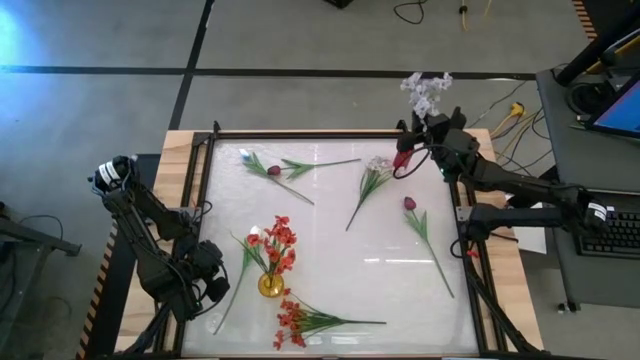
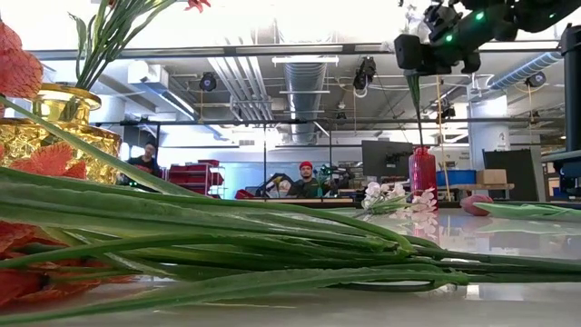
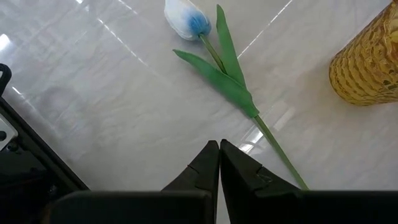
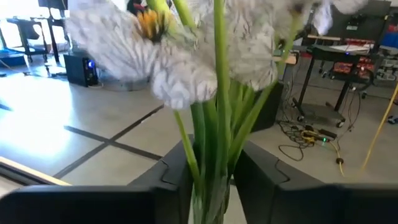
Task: Sort flowers into vase by color
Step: Put the bottom white flowers into the red vase
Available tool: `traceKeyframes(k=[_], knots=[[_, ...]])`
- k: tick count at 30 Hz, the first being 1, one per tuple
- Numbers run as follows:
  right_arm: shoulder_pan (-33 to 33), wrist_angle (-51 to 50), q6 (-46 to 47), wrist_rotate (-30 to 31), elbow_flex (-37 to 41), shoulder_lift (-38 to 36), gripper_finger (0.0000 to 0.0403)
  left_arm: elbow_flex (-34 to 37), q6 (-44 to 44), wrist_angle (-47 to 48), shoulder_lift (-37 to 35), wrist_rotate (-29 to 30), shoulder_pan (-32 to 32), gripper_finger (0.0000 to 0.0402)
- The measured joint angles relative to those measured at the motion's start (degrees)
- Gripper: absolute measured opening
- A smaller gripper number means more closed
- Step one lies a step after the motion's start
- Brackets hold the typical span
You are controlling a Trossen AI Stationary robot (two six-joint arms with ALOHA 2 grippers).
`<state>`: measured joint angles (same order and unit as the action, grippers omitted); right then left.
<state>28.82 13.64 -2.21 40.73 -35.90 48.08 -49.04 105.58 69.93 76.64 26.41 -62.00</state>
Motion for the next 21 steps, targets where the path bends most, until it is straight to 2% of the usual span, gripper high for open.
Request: traceKeyframes(k=[4,21], knots=[[0.0,-1.7,0.3,1.9,0.0,0.0,0.0125,0.0,0.0,0.0,0.0,0.0,0.0,0.0000],[0.0,-14.6,9.2,1.4,-0.2,-3.8,0.0249,0.0,0.0,-0.1,0.0,0.0,0.0,0.0000]])
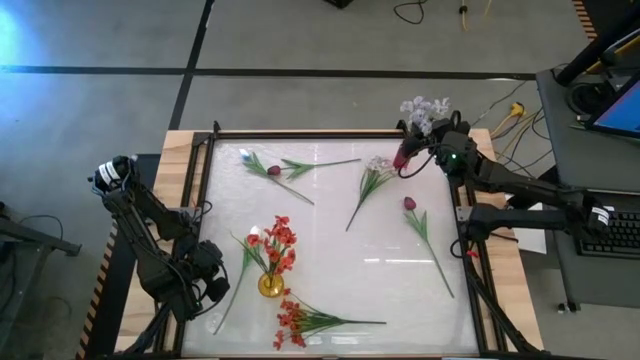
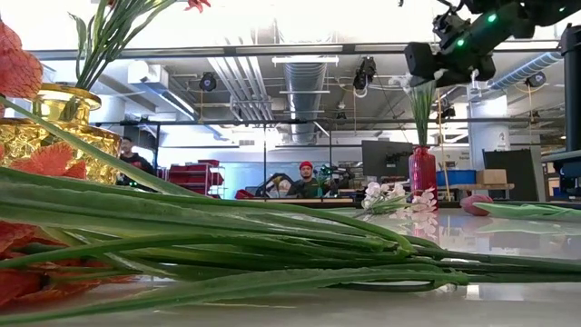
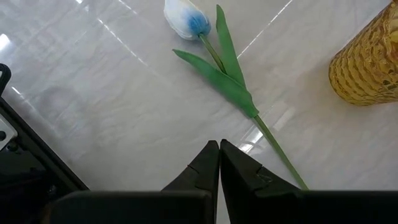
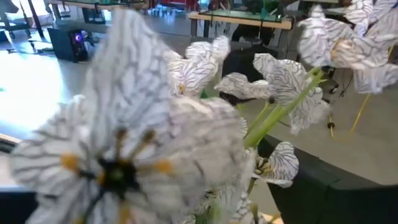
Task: Sort flowers into vase by color
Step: Put the bottom white flowers into the red vase, then put the bottom white tulip into the red vase
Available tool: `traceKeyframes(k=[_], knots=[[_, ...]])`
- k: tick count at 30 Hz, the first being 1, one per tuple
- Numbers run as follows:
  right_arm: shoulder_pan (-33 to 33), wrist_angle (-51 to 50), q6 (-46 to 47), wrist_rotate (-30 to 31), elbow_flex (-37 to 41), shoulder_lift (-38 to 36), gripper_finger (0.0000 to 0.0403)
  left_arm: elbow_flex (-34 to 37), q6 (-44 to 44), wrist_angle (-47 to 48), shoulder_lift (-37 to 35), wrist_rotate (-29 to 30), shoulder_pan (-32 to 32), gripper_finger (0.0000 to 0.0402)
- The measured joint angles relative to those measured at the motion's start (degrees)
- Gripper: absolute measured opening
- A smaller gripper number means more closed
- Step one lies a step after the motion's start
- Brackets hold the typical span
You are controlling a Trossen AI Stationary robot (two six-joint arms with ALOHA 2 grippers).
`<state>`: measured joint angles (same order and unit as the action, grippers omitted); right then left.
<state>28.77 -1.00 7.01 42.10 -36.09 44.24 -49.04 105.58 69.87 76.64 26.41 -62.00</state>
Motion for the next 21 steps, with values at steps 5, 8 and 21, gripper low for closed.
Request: traceKeyframes(k=[5,8,21], knots=[[0.0,-4.7,2.9,-0.4,-0.1,-1.1,0.0289,0.0,0.0,0.0,0.0,0.0,0.0,0.0000],[0.0,-7.4,4.8,-1.1,-0.1,-1.8,0.0310,0.0,0.0,0.0,0.0,0.0,0.0,0.0000],[0.0,-19.3,17.3,-11.1,-0.1,-4.2,0.0339,-0.9,9.0,-2.4,0.0,-16.4,0.0,0.0000]])
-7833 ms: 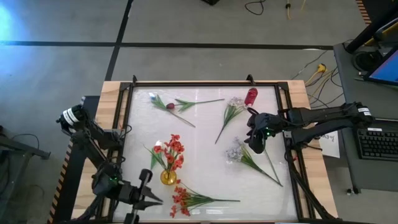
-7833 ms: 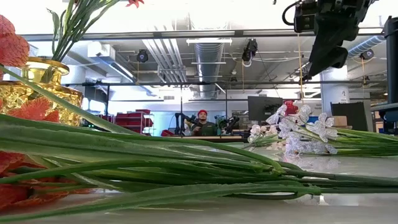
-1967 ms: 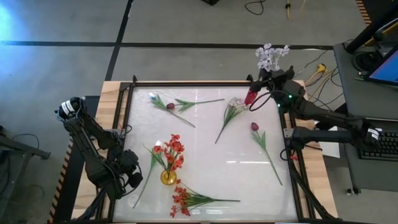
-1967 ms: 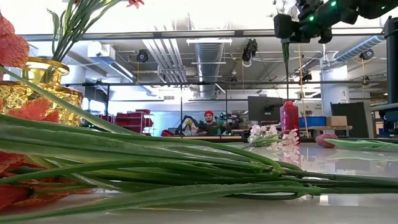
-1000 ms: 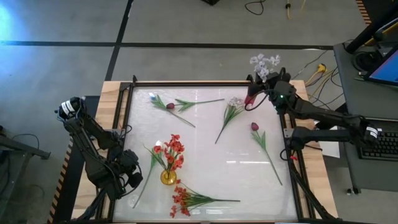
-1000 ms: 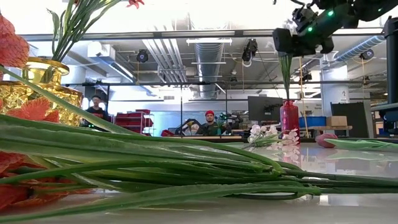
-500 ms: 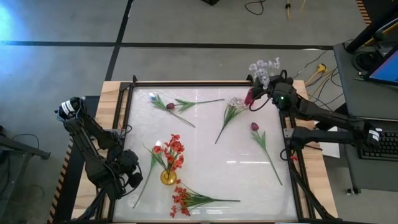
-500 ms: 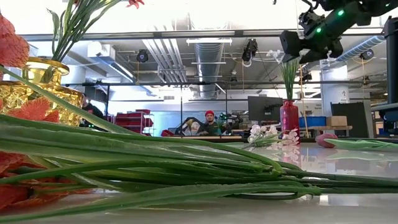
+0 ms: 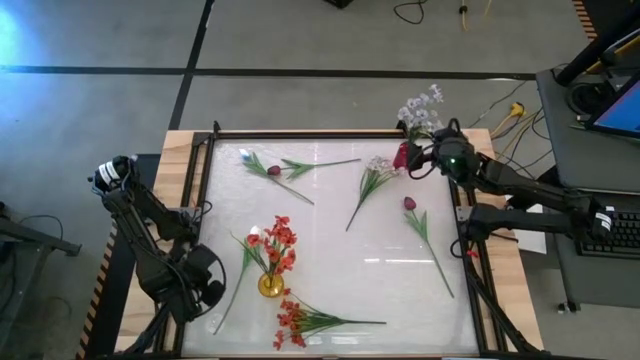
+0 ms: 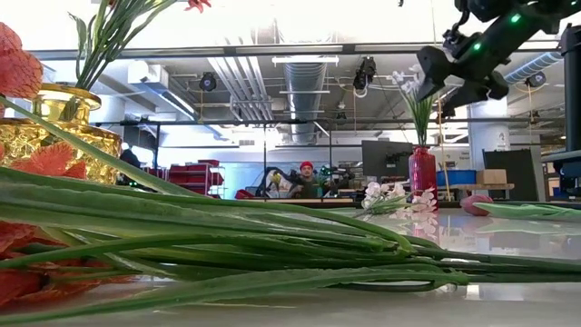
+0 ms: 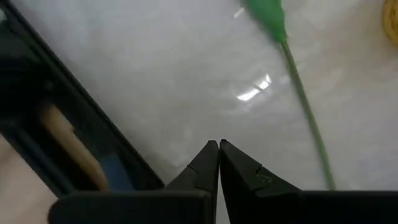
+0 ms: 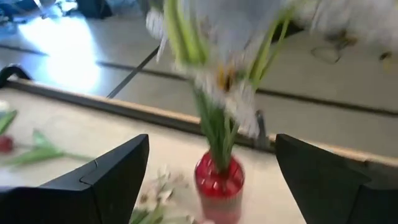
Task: Sort flowers into vase by color
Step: Put the bottom white tulip into the red vase
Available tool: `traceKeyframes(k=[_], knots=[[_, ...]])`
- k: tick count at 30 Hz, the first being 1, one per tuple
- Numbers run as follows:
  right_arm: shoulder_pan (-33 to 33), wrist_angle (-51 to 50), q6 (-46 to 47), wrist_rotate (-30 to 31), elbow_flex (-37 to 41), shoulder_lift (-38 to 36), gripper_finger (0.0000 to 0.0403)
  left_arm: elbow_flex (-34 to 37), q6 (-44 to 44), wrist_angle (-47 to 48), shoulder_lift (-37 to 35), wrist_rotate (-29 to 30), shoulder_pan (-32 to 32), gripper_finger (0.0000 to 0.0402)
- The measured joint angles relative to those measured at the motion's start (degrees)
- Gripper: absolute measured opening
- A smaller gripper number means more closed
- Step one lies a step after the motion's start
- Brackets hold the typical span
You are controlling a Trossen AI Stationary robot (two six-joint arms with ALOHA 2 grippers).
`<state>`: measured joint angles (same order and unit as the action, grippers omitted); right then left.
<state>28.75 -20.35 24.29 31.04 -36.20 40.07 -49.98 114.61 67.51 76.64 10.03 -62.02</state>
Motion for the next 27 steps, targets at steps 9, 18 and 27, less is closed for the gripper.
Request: traceKeyframes(k=[9,18,27], knots=[[0.0,-2.3,5.8,-11.1,0.0,0.2,0.0338,0.1,2.0,-10.4,0.0,5.6,0.0,0.0037],[-2.4,-3.9,7.3,-14.9,0.0,0.5,0.0329,0.2,-11.5,-14.3,5.2,16.6,0.2,0.0121],[-3.4,-3.8,7.2,-14.5,0.0,0.5,0.0327,0.2,-12.2,-13.9,16.0,19.7,0.2,0.0169]])
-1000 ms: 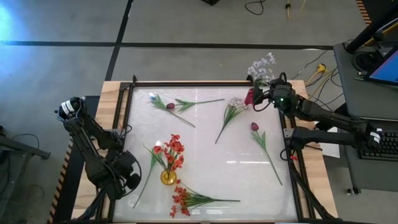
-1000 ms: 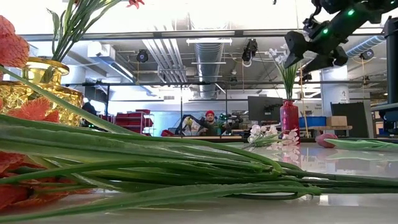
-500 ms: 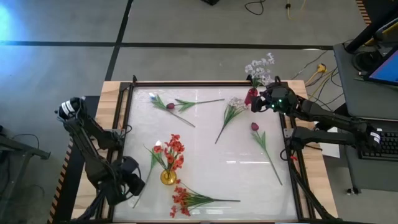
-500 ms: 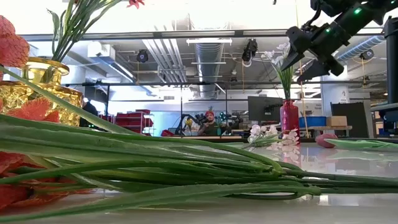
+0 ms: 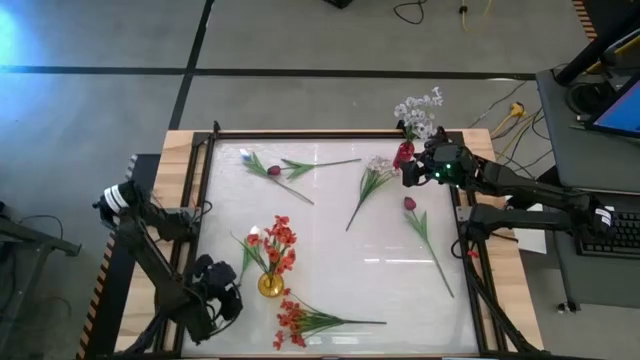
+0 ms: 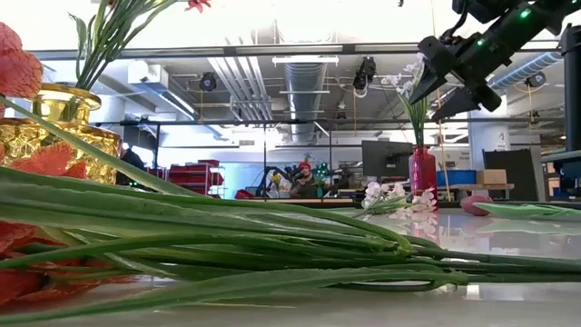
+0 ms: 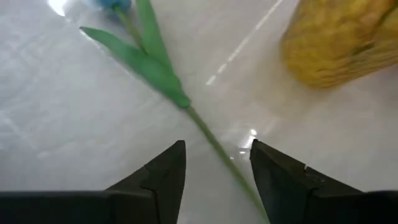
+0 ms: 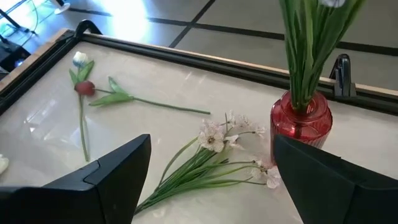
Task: Sort flowers into vase by color
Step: Put the bottom white tulip into the red vase
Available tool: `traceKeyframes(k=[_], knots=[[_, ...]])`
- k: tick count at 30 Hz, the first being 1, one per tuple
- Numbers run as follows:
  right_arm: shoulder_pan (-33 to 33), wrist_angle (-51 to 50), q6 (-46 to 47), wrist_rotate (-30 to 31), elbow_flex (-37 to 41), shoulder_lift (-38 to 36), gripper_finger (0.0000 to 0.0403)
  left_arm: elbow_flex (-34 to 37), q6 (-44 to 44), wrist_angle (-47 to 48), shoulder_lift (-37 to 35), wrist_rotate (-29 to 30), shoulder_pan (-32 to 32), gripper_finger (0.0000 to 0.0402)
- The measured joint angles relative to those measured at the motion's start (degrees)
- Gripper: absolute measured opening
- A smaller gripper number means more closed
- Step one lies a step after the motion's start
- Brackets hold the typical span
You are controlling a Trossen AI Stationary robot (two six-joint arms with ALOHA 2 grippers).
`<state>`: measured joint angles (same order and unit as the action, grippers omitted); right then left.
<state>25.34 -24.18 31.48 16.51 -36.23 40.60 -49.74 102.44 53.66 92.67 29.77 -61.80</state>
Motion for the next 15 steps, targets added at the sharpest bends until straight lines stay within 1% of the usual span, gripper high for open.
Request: traceKeyframes(k=[4,9,15], knots=[[0.0,0.0,-0.1,0.0,0.0,0.0,0.0327,0.0,0.0,0.4,2.8,1.6,0.0,0.0173],[0.0,0.0,-0.6,0.0,0.0,0.1,0.0327,0.0,-0.5,0.9,4.1,5.1,0.0,0.0173],[0.0,0.0,-1.0,0.0,0.0,0.1,0.0327,1.1,0.3,1.0,4.4,6.0,0.0,0.0173]])
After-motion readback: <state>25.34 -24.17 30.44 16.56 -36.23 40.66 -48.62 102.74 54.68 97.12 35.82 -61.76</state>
